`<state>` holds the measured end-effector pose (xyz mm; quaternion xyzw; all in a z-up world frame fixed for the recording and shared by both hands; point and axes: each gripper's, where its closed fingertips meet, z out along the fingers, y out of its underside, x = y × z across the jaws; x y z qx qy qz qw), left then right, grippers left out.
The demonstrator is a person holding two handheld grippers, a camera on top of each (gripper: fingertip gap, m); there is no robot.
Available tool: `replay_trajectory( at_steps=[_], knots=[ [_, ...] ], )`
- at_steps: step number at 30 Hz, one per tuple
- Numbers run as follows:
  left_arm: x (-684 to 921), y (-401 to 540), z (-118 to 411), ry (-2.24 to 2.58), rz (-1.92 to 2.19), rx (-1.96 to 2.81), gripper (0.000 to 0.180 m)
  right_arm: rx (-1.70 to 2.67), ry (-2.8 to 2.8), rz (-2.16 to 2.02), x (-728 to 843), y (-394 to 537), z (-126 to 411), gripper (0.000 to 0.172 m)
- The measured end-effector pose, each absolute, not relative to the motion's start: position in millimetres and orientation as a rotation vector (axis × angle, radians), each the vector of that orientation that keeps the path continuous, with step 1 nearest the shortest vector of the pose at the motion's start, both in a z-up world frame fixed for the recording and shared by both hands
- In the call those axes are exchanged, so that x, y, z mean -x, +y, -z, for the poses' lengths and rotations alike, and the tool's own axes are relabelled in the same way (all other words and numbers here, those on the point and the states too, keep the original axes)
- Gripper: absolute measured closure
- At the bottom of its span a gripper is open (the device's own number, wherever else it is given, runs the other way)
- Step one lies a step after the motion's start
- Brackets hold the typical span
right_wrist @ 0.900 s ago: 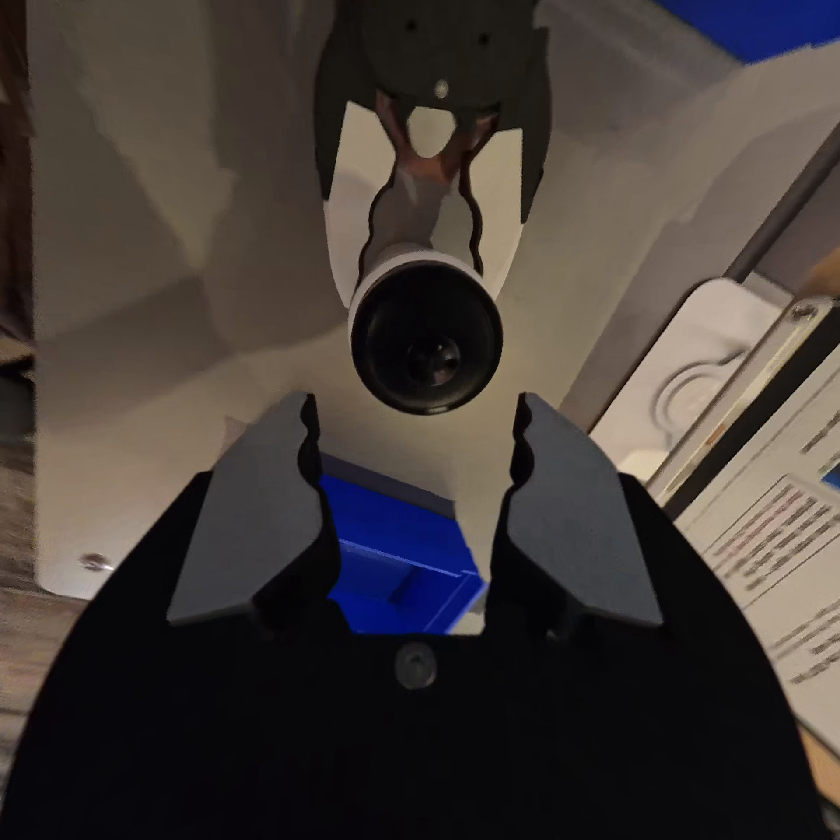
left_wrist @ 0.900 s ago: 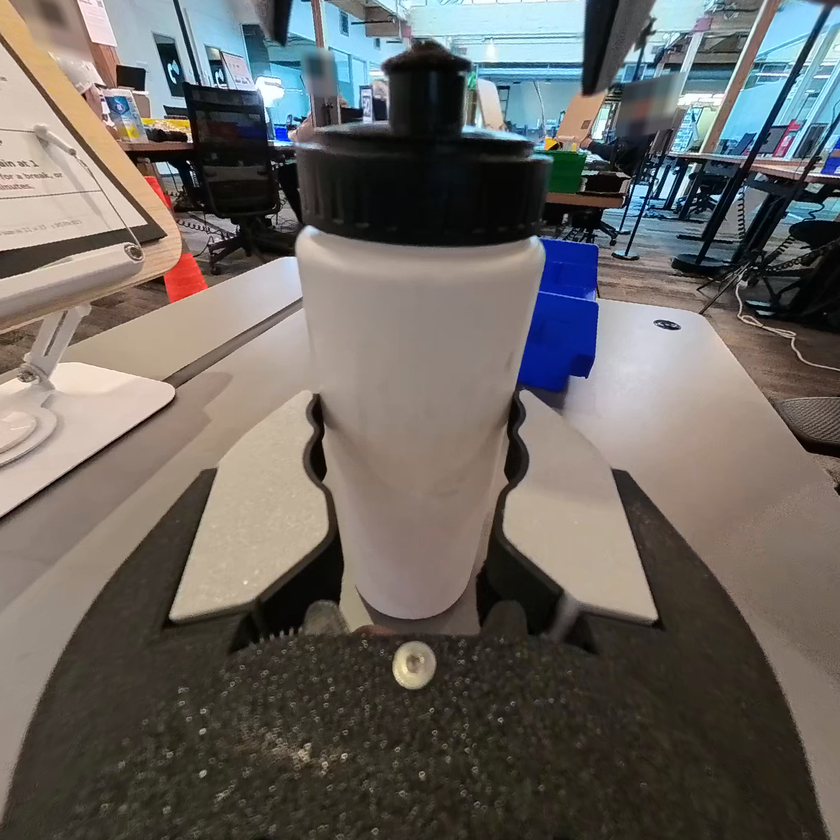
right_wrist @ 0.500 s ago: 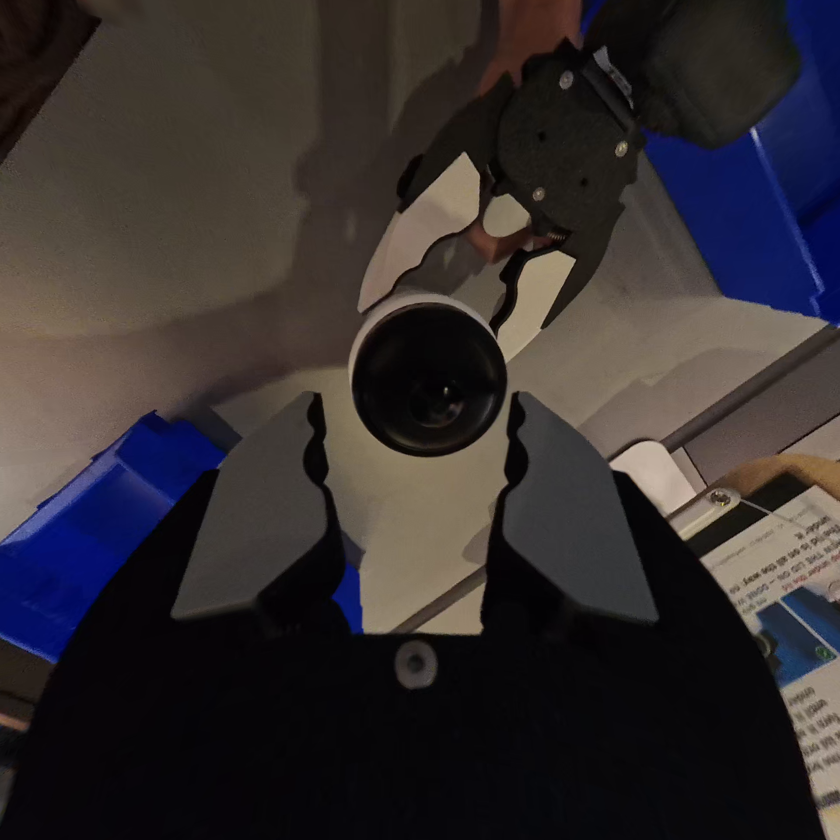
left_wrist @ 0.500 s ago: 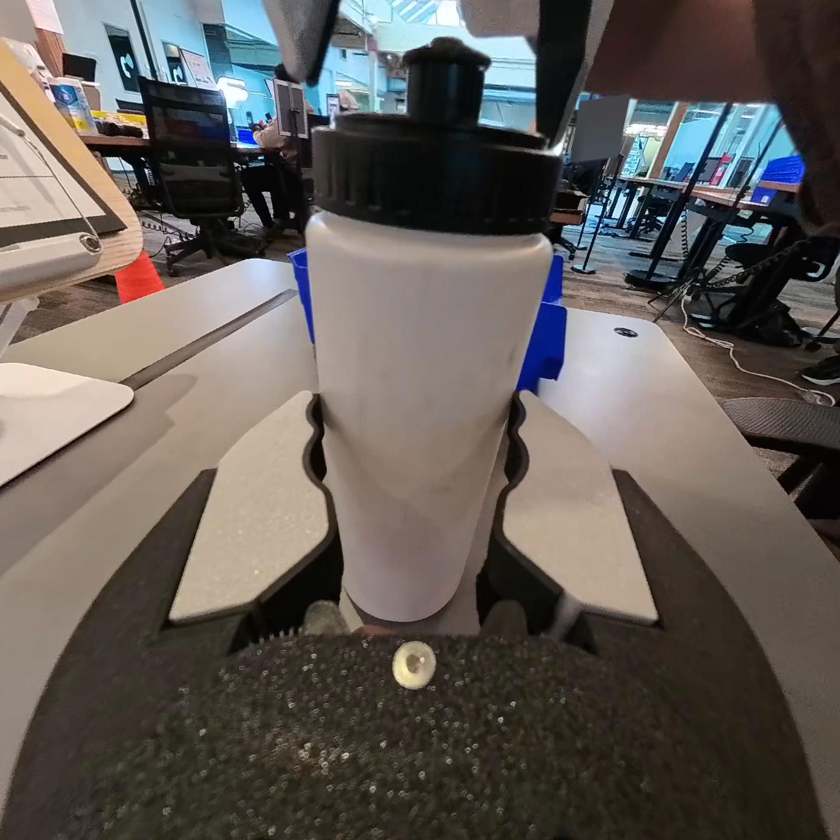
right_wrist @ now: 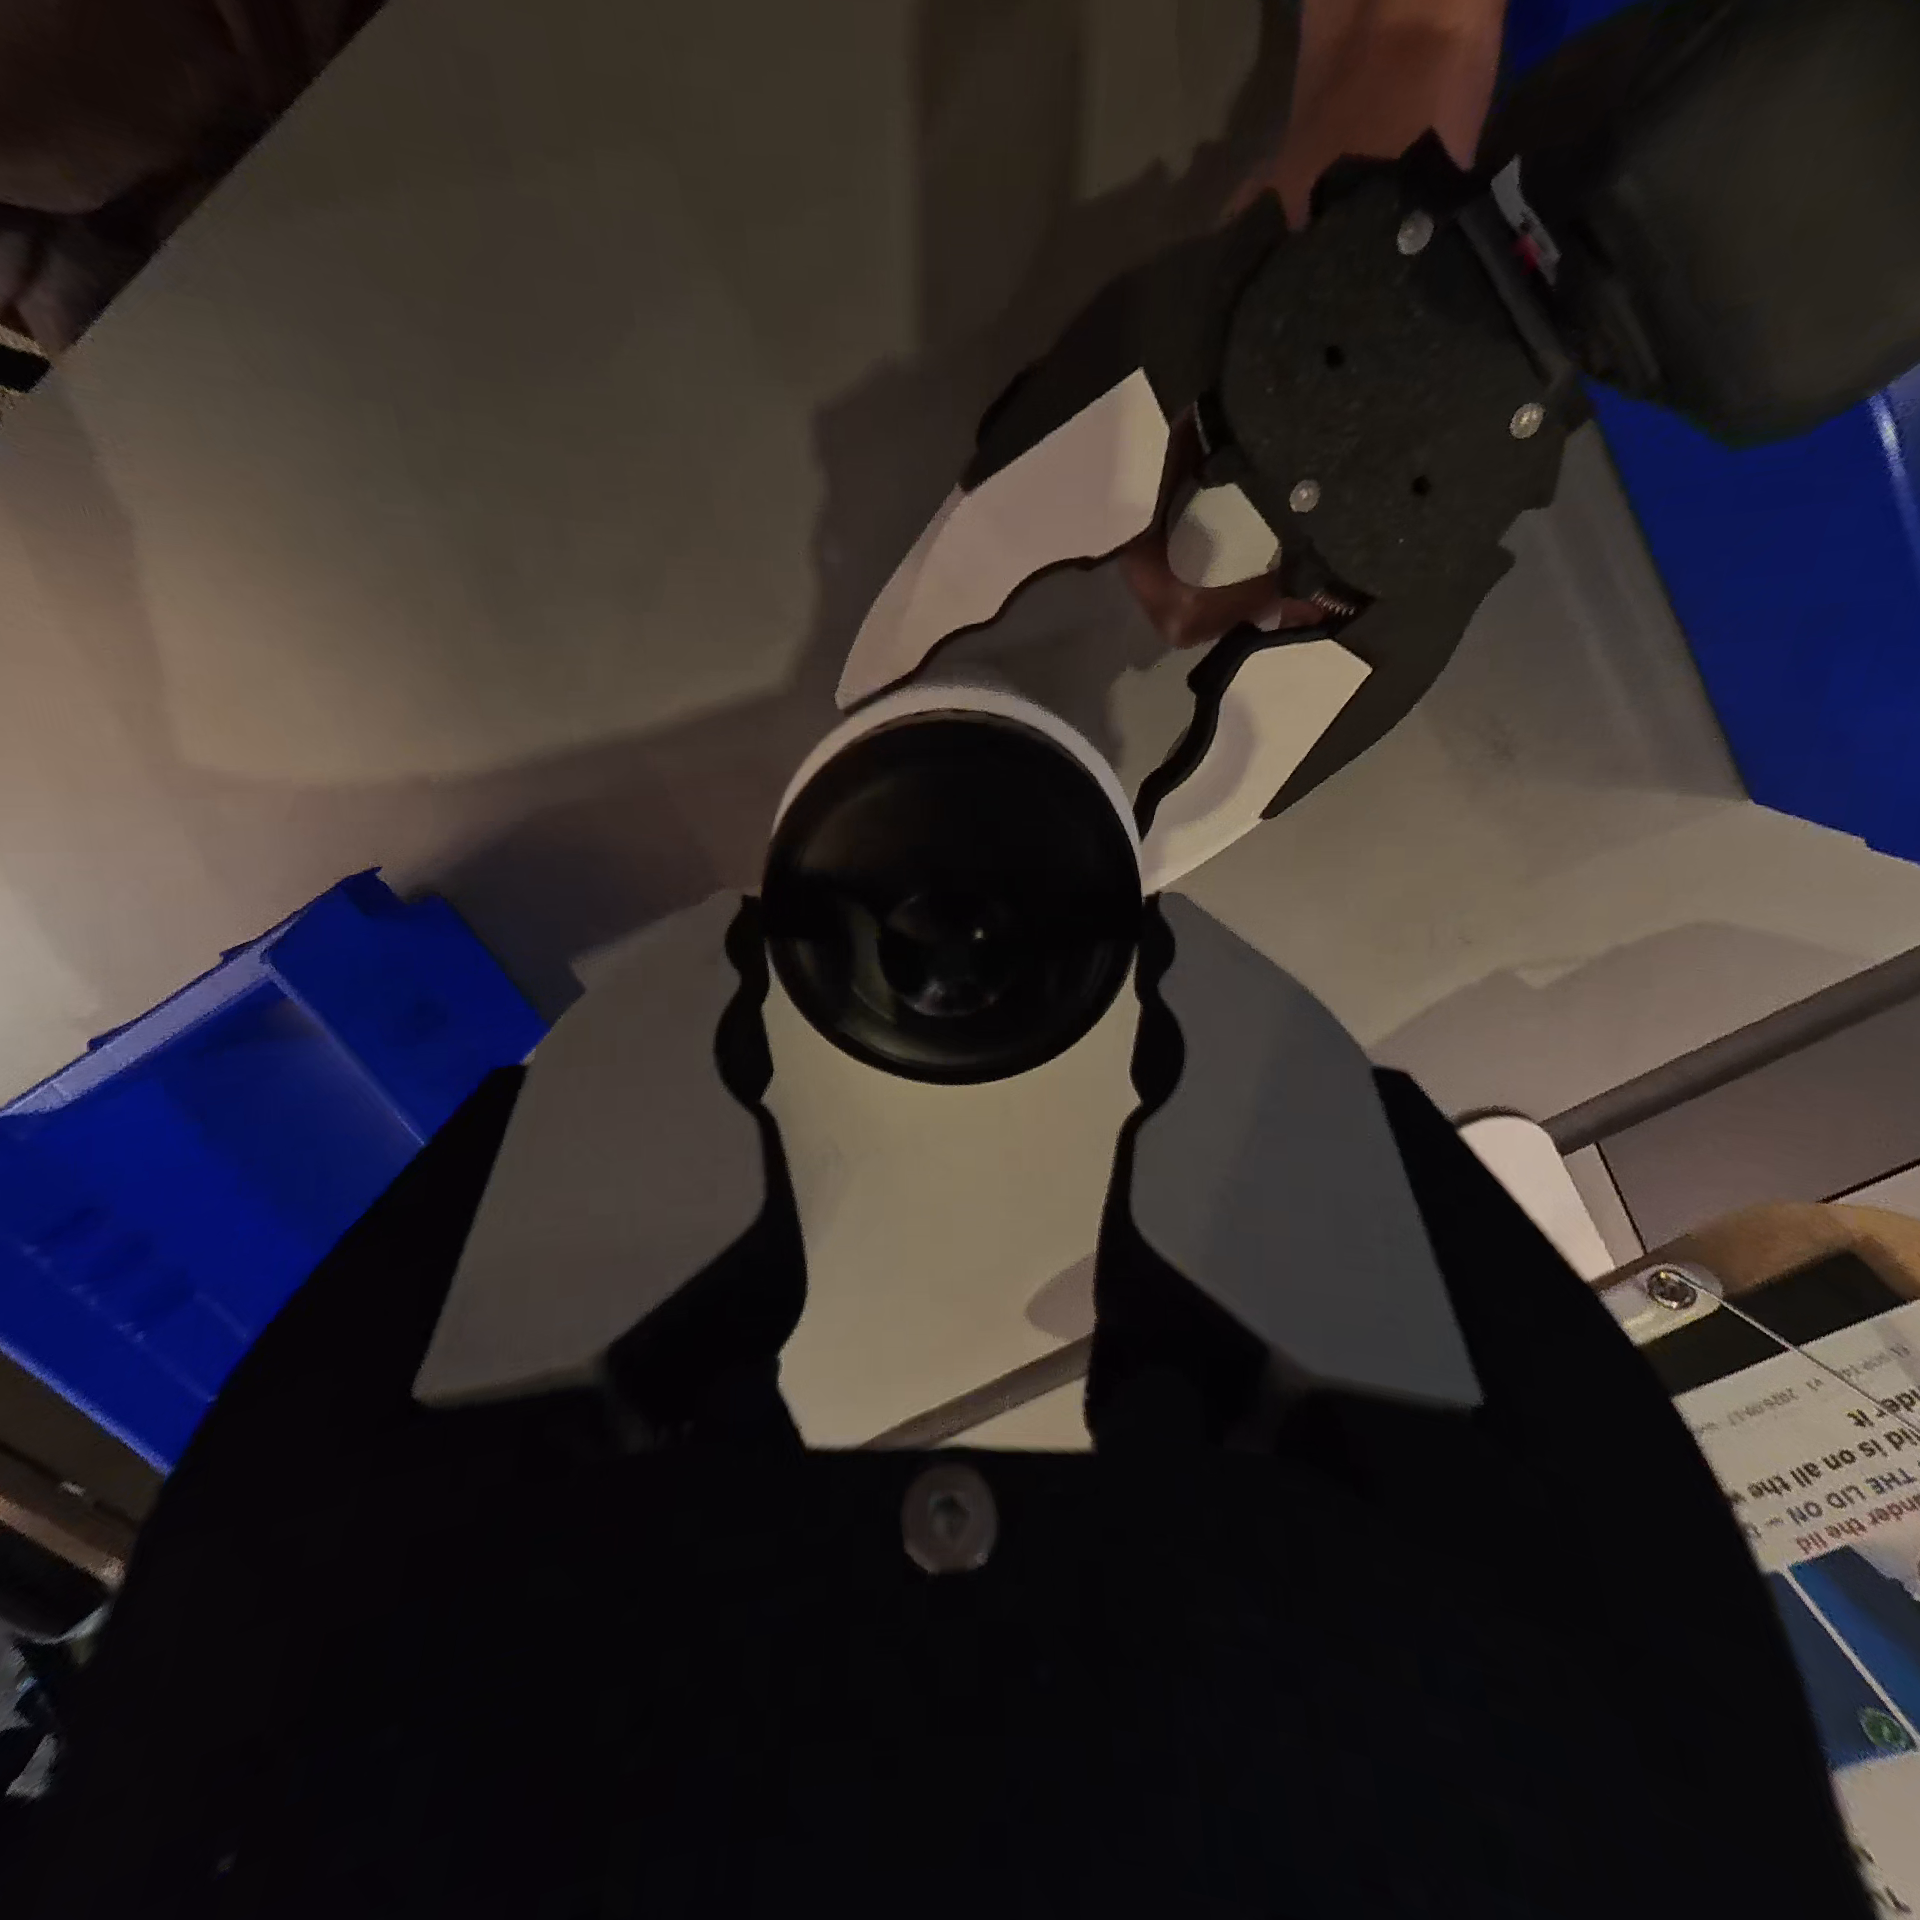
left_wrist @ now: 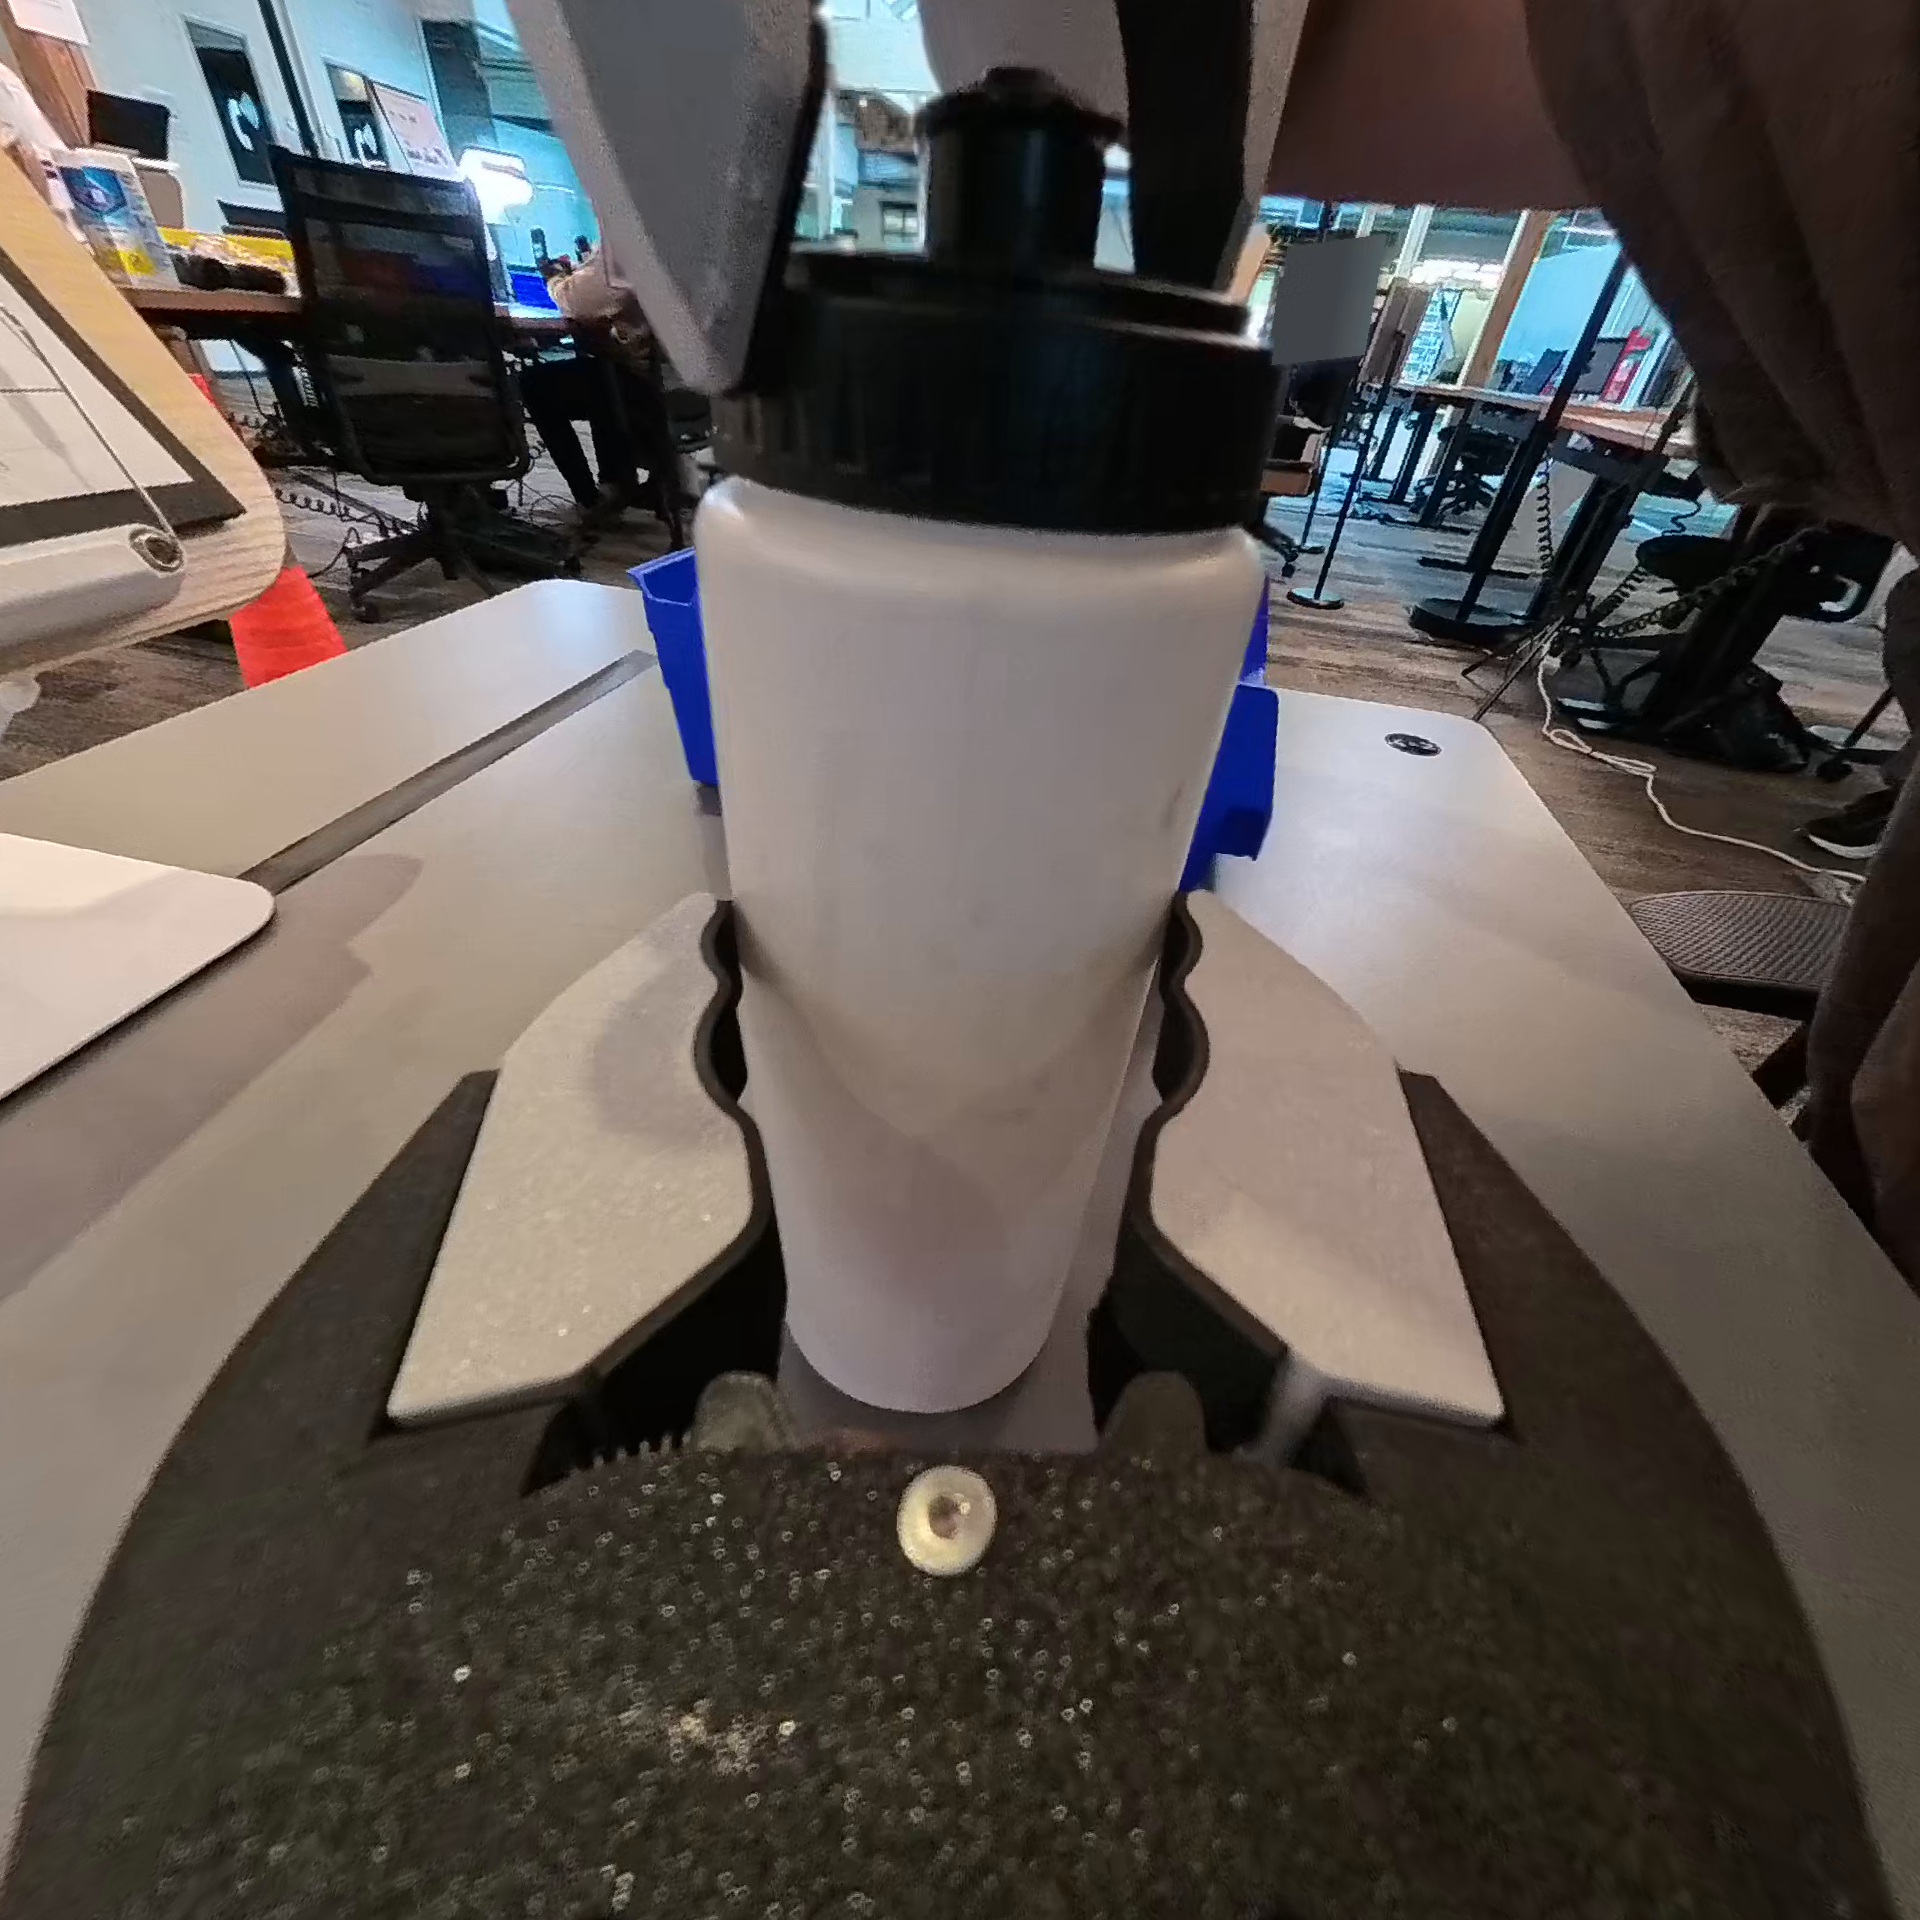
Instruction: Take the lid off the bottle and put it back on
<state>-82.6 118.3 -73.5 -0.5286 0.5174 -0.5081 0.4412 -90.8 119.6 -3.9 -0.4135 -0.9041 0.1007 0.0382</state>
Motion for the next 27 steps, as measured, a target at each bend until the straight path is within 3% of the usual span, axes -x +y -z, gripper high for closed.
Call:
replay_trajectory(
  at_steps=[27],
  knots=[
    [78.0,120.6,75.5,1.189,1.114,1.379,0.103,2.136,-2.166,-0.192,86.4,121.8,4.8,0.104]
  ],
)
